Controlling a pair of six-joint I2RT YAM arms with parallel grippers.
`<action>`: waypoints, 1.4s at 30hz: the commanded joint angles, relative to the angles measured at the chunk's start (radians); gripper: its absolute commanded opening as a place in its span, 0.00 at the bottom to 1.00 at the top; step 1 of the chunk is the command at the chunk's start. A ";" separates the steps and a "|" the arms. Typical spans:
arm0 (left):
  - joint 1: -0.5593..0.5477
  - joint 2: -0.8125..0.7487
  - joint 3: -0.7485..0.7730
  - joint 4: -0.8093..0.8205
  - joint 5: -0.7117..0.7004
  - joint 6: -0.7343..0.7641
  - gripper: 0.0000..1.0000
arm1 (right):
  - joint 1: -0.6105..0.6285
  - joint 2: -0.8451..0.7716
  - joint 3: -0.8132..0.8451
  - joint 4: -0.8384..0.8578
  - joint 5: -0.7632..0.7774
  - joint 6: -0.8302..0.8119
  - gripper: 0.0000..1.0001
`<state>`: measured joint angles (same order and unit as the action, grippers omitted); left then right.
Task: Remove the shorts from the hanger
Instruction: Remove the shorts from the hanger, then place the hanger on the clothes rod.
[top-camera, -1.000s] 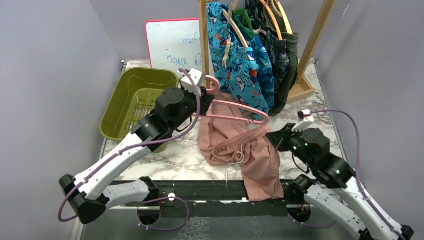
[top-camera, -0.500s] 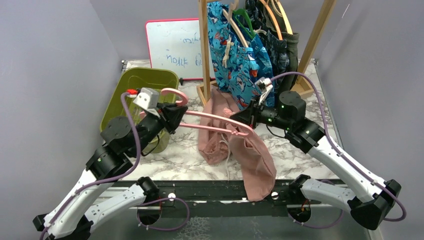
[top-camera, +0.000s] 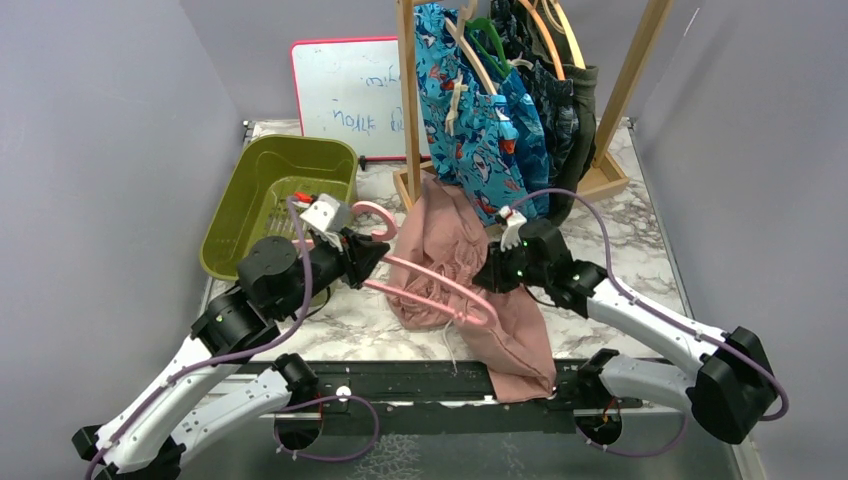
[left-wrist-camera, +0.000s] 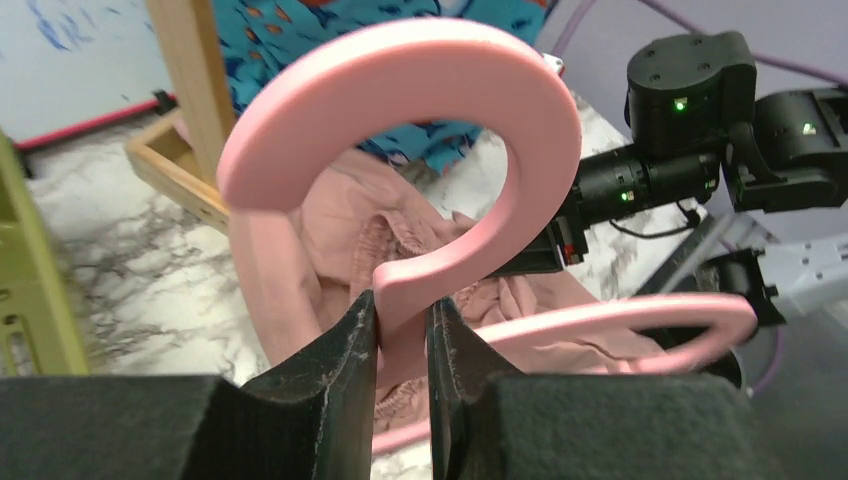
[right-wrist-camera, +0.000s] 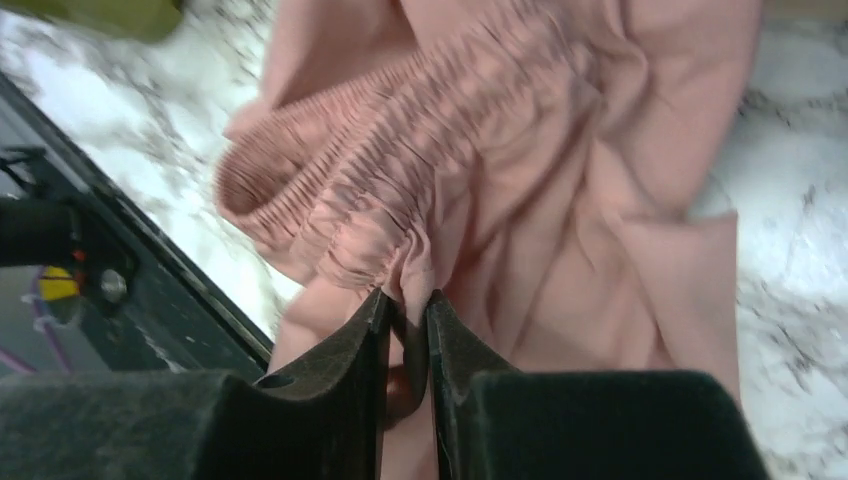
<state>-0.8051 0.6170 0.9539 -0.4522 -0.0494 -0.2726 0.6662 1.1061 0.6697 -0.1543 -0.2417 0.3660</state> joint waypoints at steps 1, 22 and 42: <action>-0.001 0.054 -0.023 0.023 0.175 -0.023 0.00 | 0.001 -0.107 -0.021 -0.091 0.114 0.027 0.31; -0.009 0.179 -0.065 0.253 0.216 -0.060 0.00 | 0.001 -0.811 0.005 -0.231 -0.317 0.239 0.86; -0.084 0.353 -0.023 0.417 -0.124 -0.138 0.00 | 0.001 -0.681 0.040 -0.415 -0.254 0.184 0.56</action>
<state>-0.8833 0.9756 0.8917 -0.0967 -0.0811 -0.3504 0.6662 0.4076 0.6792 -0.4690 -0.6052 0.5945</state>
